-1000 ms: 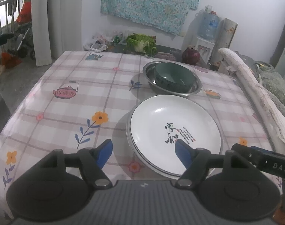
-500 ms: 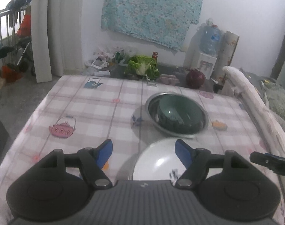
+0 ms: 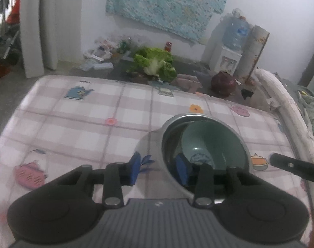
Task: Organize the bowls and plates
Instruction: 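Close both grippers on the steel bowl rim, then lift the nested bowls with both grippers and carry them over the plate stack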
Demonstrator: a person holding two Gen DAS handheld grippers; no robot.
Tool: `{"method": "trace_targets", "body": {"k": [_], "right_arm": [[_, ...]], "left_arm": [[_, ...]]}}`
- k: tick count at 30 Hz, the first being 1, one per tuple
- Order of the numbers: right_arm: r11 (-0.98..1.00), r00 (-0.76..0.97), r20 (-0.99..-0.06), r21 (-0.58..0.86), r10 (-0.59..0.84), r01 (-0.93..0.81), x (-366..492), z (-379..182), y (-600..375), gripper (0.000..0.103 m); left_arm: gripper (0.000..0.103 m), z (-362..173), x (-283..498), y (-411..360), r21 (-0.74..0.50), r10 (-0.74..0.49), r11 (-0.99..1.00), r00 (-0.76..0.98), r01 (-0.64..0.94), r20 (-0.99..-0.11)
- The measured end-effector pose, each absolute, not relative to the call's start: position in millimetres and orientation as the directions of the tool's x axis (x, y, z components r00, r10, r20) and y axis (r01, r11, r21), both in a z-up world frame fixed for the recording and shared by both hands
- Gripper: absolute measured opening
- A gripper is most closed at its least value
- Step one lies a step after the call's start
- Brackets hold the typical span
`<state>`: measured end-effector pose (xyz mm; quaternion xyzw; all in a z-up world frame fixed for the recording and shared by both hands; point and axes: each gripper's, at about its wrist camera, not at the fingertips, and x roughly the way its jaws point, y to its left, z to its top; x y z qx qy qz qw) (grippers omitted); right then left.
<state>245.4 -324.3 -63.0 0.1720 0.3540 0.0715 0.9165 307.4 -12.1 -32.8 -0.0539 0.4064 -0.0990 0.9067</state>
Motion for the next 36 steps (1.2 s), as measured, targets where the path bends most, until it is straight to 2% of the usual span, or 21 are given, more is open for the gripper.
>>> {"method": "trace_targets", "body": {"k": [3,9,18,20,36], "right_arm": [[0.929,0.721,-0.644,0.371,0.254,0.004,267.6,-74.0,-323.1,0.05],[0.922,0.677,-0.68,0.388,0.281,0.006,289.7,-95.9,-318.6,0.037],[0.922,0.629,-0.716,0.388,0.305,-0.006,313.6,-114.3,-304.7,0.029],[0.916,0.625,-0.715,0.4,0.314,-0.003,316.6,-117.1,-304.4,0.027],[0.883,0.611,-0.705,0.47,0.361,0.02,329.5,-124.9,-308.1,0.025]], "left_arm": [[0.026,-42.7,320.9,-19.7,-0.162,-0.216,0.976,0.625,0.142,-0.751],[0.02,-59.9,334.2,-27.3,-0.143,-0.203,0.979,0.587,0.147,-0.784],[0.019,-75.9,351.2,-36.0,-0.124,-0.19,0.98,0.553,0.155,-0.811],[0.016,-78.3,355.0,-35.6,-0.14,-0.201,0.978,0.548,0.152,-0.812],[0.012,-84.6,366.0,-26.2,-0.237,-0.257,0.965,0.554,0.109,-0.792]]}}
